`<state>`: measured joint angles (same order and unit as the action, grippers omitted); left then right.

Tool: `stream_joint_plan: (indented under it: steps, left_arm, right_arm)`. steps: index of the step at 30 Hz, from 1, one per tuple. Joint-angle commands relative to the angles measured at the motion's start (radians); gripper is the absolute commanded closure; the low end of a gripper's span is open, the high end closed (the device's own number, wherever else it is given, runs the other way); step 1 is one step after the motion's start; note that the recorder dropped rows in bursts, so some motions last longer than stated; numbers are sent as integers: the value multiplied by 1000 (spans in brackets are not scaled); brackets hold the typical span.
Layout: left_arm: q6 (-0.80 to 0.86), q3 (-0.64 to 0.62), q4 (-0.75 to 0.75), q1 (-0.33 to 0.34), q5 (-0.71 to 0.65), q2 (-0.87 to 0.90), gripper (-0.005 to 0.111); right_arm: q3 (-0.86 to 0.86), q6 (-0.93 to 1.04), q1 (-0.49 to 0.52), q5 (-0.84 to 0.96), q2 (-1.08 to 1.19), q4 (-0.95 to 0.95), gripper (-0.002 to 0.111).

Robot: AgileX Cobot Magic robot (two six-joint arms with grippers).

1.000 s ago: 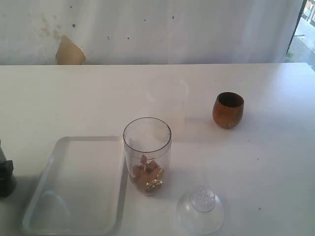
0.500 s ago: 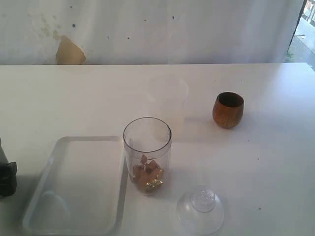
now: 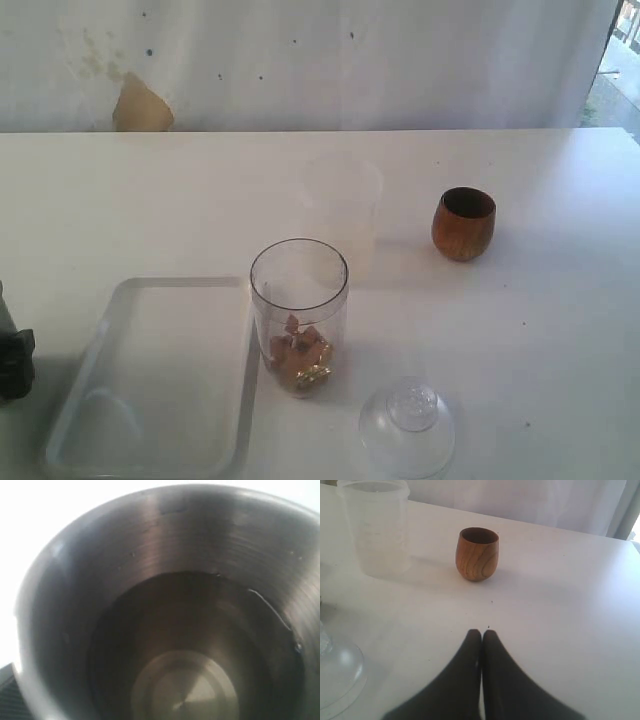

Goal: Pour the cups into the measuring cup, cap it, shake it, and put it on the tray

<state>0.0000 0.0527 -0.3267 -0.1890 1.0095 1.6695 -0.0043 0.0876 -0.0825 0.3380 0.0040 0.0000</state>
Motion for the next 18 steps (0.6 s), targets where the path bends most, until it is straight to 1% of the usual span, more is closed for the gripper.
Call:
stream_joint_plan:
  steps: [1, 7, 9, 11, 12, 13, 15, 16, 18]
  left_arm:
    - [0, 1, -9, -3, 14, -1, 2]
    - [0, 1, -9, -3, 13, -1, 2]
    - [0, 1, -9, -3, 13, -1, 4]
    - [0, 1, -9, -3, 13, -1, 15]
    - [0, 1, -9, -3, 13, -1, 25]
    - [0, 1, -9, -3, 13, -1, 38]
    - [0, 1, -1, -3, 13, -1, 58]
    - [0, 3, 8, -3, 18, -1, 72]
    - [0, 9, 15, -3, 19, -1, 91]
  right_arm:
    - [4, -6, 5, -1, -4, 0, 108]
    - [4, -6, 5, -1, -4, 0, 108]
    - [4, -6, 5, -1, -4, 0, 108]
    - [4, -6, 5, -1, -4, 0, 108]
    - [4, -6, 5, -1, -4, 0, 108]
    - [4, -6, 5, -1, -4, 0, 108]
    - [4, -6, 5, -1, -4, 0, 108]
    - [4, -6, 5, -1, -4, 0, 108]
    - [4, -6, 5, -1, -4, 0, 108]
